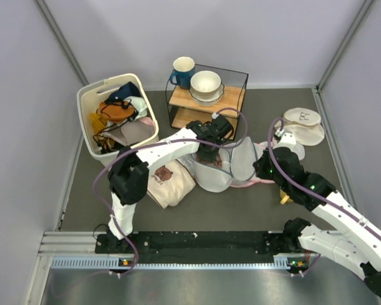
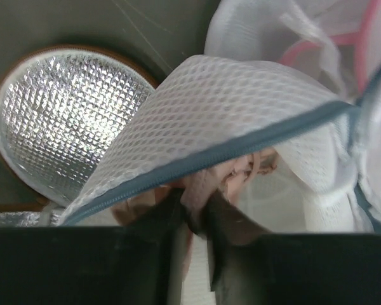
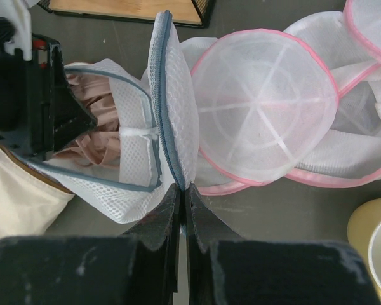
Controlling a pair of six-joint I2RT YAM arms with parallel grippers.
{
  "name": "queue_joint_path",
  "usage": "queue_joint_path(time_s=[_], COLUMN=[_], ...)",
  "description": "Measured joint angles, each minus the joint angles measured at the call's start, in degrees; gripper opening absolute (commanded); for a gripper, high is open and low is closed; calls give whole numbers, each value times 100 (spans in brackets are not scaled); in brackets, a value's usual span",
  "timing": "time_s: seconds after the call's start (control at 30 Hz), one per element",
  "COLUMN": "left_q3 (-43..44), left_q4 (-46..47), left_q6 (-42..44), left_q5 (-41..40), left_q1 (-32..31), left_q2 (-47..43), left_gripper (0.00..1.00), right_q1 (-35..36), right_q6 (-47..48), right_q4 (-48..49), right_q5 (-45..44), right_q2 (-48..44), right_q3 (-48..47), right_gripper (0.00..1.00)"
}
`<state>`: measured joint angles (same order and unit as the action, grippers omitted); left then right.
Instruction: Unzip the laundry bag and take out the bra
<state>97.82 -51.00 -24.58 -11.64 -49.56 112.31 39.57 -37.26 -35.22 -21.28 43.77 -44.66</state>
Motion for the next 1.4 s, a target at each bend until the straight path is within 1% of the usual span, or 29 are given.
queue_joint_path(time_s=[0.13,0.23,0.3,0.4,0.6,0.73,0.9,0.97,1.03,1.1,1.3,1.4], left_q3=[66,450,669,992,1655,1812,1692,1626,1606,1611,1639,1405], left_q4=[-151,-350,-354,-354,50,361,428,382,269,181,-306,-420], left_q6=[46,81,109,107,-208,-409,-564,-592,-597,-592,-551,-555], left_q5=[-83,192,588,1311,2959,3718,4253,4288,4218,3952,2754,2304], left_q1=[2,9,48,157,824,1117,1134,1193,1399,1845,3672,4369], left_q2=[199,96,-160,-872,-2186,-2457,-2253,-2164,-2149,-2229,-2575,-2848], left_gripper=[0,0,0,0,0,0,0,0,0,0,0,0], right_q1=[0,0,0,0,0,0,0,0,0,0,0,0], right_q6=[0,-4,-9,-35,-50,-48,-48,-46,-46,-46,-44,-37], right_q4=[0,-2,-2,-2,4,0,-35,-39,-39,-42,-39,-42], right_q5=[-2,-2,-4,-7,-9,-9,-9,-9,-9,-7,-7,-9], right_q2=[-20,-31,-31,-31,-31,-31,-28,-24,-20,-17,-17,-15], right_q3=[0,0,0,0,0,0,0,-2,-2,-2,-2,-2], right_gripper=[0,0,0,0,0,0,0,0,0,0,0,0])
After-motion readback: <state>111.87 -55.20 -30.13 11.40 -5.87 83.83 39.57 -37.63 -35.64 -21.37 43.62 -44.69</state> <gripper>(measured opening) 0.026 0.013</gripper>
